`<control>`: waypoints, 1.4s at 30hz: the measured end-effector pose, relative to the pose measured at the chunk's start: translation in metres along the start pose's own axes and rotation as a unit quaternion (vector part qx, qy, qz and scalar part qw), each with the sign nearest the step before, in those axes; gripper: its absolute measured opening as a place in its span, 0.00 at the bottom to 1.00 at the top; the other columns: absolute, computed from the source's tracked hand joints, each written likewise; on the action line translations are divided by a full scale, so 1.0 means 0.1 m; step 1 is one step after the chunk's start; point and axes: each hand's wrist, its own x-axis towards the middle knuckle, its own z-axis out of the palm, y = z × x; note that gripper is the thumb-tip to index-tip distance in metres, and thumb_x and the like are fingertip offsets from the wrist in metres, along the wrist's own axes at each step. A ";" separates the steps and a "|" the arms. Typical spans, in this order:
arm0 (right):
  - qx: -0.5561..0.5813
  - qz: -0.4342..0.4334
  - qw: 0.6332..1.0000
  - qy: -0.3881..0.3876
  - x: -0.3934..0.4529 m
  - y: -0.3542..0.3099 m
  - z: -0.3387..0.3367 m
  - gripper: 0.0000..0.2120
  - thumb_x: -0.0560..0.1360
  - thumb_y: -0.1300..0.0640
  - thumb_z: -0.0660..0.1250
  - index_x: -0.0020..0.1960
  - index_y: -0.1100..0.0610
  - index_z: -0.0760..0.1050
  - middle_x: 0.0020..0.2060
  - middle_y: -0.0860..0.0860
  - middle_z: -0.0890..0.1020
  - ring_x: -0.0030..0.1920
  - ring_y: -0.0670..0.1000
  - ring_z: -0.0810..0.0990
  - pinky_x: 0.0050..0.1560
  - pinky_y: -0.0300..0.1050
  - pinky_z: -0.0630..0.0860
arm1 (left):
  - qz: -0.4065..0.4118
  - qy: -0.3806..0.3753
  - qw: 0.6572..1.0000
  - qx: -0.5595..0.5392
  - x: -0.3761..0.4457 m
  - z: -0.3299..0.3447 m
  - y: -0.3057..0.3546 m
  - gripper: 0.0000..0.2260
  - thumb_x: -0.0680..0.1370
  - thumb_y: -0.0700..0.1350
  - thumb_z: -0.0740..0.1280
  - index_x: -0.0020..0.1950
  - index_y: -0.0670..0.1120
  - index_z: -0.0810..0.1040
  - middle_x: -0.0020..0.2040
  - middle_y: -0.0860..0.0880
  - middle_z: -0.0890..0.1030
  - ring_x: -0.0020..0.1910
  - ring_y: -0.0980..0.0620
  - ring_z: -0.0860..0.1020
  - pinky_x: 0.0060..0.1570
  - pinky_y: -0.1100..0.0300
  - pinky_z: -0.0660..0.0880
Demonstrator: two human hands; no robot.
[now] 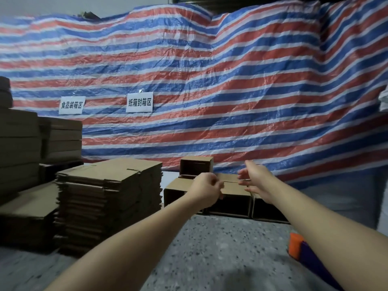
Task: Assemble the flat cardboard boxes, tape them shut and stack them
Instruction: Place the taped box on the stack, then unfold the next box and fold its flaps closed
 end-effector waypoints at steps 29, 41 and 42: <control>-0.034 -0.096 0.995 0.007 -0.35 0.34 0.48 0.12 0.81 0.50 0.62 0.46 0.57 0.78 0.46 0.54 0.82 0.50 0.55 0.80 0.49 0.48 0.75 | -0.161 0.072 0.842 0.510 -0.43 -1.54 -0.77 0.15 0.84 0.53 0.57 0.64 0.46 0.75 0.56 0.46 0.80 0.54 0.47 0.78 0.56 0.52 0.76; 0.001 -0.117 0.993 -0.014 -0.29 0.10 0.59 0.13 0.82 0.45 0.60 0.46 0.53 0.76 0.45 0.51 0.79 0.47 0.50 0.77 0.49 0.49 0.73 | 0.197 0.369 0.846 0.332 -0.54 -1.68 -0.25 0.08 0.75 0.47 0.74 0.47 0.42 0.85 0.38 0.46 0.84 0.32 0.47 0.79 0.35 0.60 0.69; 0.017 -0.122 0.992 -0.017 -0.28 0.02 0.58 0.13 0.82 0.44 0.60 0.47 0.52 0.75 0.47 0.50 0.80 0.49 0.50 0.77 0.52 0.50 0.73 | 0.217 0.395 0.842 0.296 -0.53 -1.69 -0.14 0.09 0.74 0.48 0.76 0.46 0.43 0.86 0.38 0.46 0.85 0.33 0.47 0.81 0.35 0.61 0.70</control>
